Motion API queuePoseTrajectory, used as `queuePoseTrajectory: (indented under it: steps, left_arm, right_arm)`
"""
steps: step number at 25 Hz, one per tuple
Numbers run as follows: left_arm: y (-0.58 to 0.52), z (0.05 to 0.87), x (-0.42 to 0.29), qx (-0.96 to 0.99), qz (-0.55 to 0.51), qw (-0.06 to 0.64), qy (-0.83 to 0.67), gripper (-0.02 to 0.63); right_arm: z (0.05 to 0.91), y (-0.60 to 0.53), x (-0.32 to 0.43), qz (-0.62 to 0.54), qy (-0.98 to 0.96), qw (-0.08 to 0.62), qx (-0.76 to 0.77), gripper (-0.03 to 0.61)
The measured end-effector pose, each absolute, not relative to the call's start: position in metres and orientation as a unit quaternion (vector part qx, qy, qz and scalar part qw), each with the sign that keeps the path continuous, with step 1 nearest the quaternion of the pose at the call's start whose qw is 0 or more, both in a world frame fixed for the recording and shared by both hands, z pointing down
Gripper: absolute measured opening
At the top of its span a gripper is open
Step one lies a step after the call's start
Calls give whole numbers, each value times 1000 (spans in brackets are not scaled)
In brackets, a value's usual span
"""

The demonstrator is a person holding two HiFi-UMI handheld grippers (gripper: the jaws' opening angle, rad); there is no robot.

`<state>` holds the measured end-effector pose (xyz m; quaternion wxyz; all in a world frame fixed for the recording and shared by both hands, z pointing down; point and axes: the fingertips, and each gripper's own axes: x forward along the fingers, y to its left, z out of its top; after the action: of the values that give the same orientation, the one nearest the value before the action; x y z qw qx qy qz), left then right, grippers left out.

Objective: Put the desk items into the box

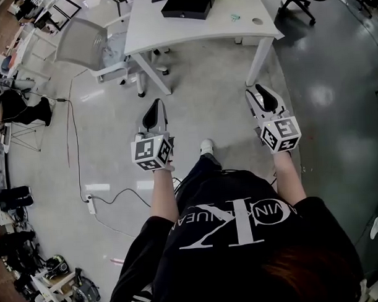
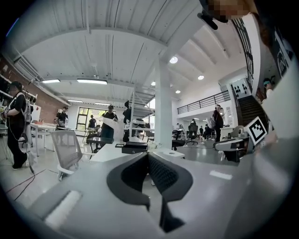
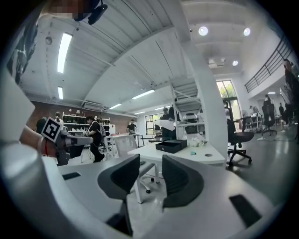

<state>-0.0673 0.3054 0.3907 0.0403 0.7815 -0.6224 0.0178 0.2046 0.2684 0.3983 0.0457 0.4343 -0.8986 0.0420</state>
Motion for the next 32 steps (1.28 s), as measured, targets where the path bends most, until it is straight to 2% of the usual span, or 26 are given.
queuePoseTrajectory:
  steps: [21,32]
  left_arm:
    - [122,399,-85,834,19,61,-548,9]
    - [82,402,-88,864,24,51,-501,9]
  right_arm:
    - [409,126,179,69,-861,78,498,115]
    - [411,85,150,64,-859,85,501,116]
